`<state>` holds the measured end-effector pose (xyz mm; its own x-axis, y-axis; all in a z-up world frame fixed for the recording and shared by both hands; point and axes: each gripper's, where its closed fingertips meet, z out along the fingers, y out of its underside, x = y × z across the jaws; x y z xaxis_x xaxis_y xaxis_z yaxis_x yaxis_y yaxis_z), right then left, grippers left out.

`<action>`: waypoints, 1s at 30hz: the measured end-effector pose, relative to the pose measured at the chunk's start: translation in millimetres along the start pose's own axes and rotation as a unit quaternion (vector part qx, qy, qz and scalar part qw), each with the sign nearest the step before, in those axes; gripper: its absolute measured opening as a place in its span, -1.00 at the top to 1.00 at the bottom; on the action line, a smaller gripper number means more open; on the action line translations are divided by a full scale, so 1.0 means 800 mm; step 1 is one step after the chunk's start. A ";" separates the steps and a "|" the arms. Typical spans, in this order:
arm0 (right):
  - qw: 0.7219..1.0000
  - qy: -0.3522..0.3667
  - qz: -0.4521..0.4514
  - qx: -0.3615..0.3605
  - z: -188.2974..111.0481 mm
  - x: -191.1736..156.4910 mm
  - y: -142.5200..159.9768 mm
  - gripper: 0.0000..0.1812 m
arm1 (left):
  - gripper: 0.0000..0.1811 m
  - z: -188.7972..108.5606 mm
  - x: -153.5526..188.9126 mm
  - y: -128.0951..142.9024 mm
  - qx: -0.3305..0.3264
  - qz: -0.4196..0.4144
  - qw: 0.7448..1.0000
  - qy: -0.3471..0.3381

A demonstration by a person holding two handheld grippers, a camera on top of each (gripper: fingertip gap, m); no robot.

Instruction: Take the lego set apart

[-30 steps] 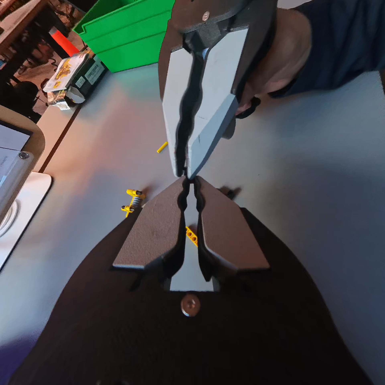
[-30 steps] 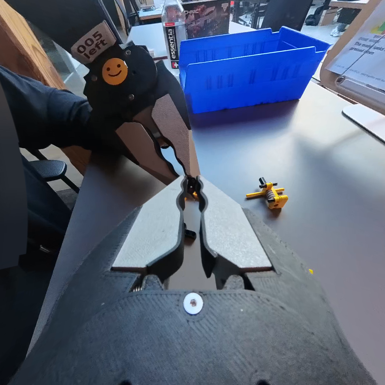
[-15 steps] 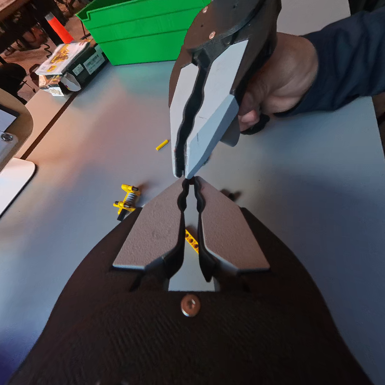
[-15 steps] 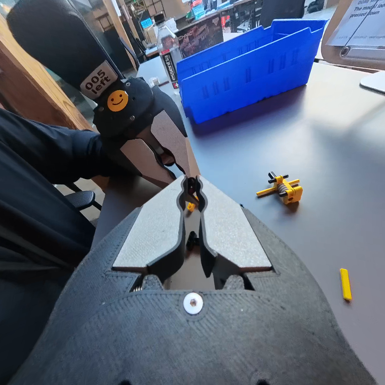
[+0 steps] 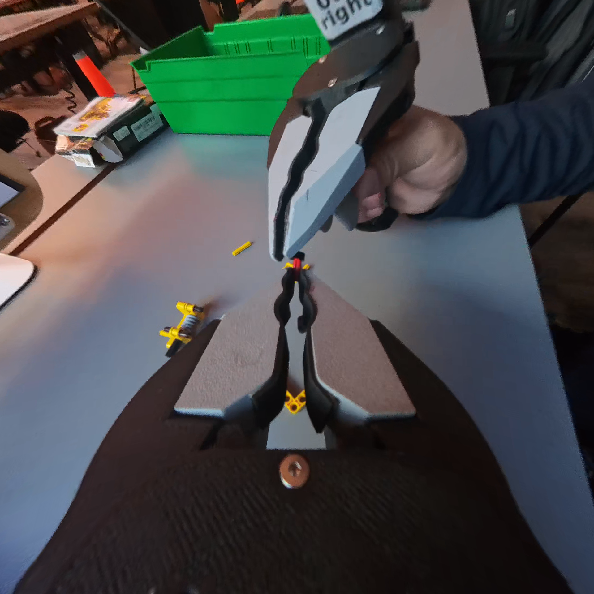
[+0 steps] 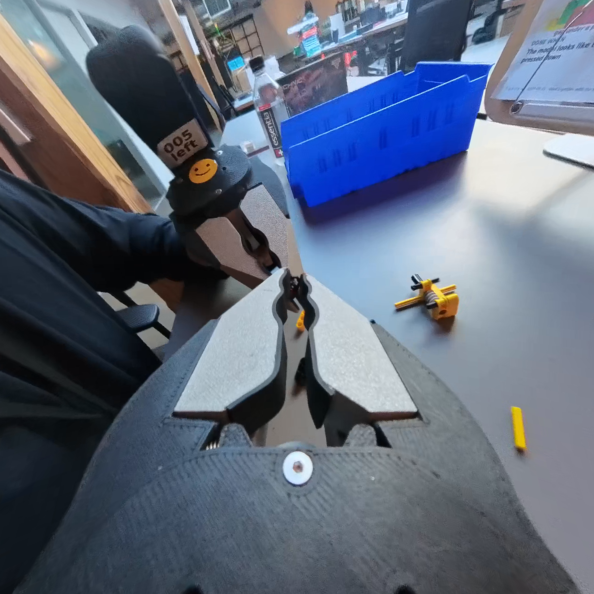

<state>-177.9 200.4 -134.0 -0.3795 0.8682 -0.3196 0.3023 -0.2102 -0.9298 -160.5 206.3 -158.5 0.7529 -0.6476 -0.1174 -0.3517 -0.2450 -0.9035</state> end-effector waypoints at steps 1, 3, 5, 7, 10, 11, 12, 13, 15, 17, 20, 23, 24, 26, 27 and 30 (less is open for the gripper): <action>1.000 0.010 -0.015 -0.010 -0.001 0.001 0.002 0.99 | 1.00 0.001 0.002 0.000 0.004 -0.011 1.000 0.008; 0.997 0.052 -0.027 0.045 -0.019 0.015 -0.022 1.00 | 1.00 0.003 0.001 0.012 -0.025 -0.002 1.000 0.006; 0.986 0.057 0.011 0.154 -0.079 0.033 -0.071 1.00 | 1.00 0.008 0.000 0.044 -0.061 -0.009 0.998 0.006; 0.990 0.104 -0.016 0.089 -0.079 0.050 -0.045 1.00 | 0.99 0.013 0.003 0.029 -0.026 -0.075 0.996 0.047; 1.000 0.030 -0.003 -0.006 -0.030 0.022 -0.002 0.72 | 0.99 0.015 -0.001 0.010 0.000 -0.077 0.996 0.053; 1.000 0.017 0.010 -0.010 -0.020 0.017 0.001 0.64 | 0.99 0.015 -0.004 0.016 -0.008 -0.066 0.997 0.040; 1.000 0.009 0.019 -0.009 -0.012 0.015 0.003 0.63 | 0.99 0.016 -0.004 0.020 -0.011 -0.064 0.997 0.036; 0.999 0.004 0.032 -0.013 -0.007 0.014 0.007 0.67 | 0.99 0.015 -0.003 0.018 -0.005 -0.073 0.997 0.040; 0.998 0.005 0.062 -0.008 -0.002 0.019 0.011 0.80 | 0.99 0.009 -0.008 0.008 0.016 -0.076 0.997 0.027; 0.996 -0.006 0.087 0.012 0.001 0.019 0.008 0.83 | 0.99 0.001 -0.016 -0.005 0.044 -0.072 0.996 0.006; 0.996 -0.002 0.086 0.039 0.004 0.020 -0.001 0.83 | 0.99 -0.001 -0.022 -0.008 0.051 -0.073 0.996 -0.011; 0.994 -0.007 0.092 0.065 0.011 0.016 -0.008 0.83 | 0.99 -0.003 -0.025 -0.010 0.057 -0.082 0.995 -0.017; 0.992 -0.006 0.096 0.077 0.012 0.017 -0.012 0.85 | 0.99 -0.004 -0.026 -0.010 0.061 -0.087 0.994 -0.020; 0.990 -0.005 0.101 0.099 0.016 0.016 -0.018 0.89 | 0.99 -0.005 -0.027 -0.015 0.073 -0.093 0.993 -0.021; 0.989 -0.001 0.100 0.110 0.017 0.016 -0.021 0.91 | 0.99 -0.006 -0.028 -0.016 0.077 -0.097 0.992 -0.026; 0.988 0.036 0.086 0.123 0.022 0.017 -0.023 0.95 | 0.99 -0.009 -0.032 -0.016 0.089 -0.123 0.988 -0.024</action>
<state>-203.8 208.0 -124.0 -0.2758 0.8376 -0.4715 0.1315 -0.4531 -0.8817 -179.2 220.9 -141.0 0.8301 -0.5487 0.0993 -0.0543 -0.2568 -0.9649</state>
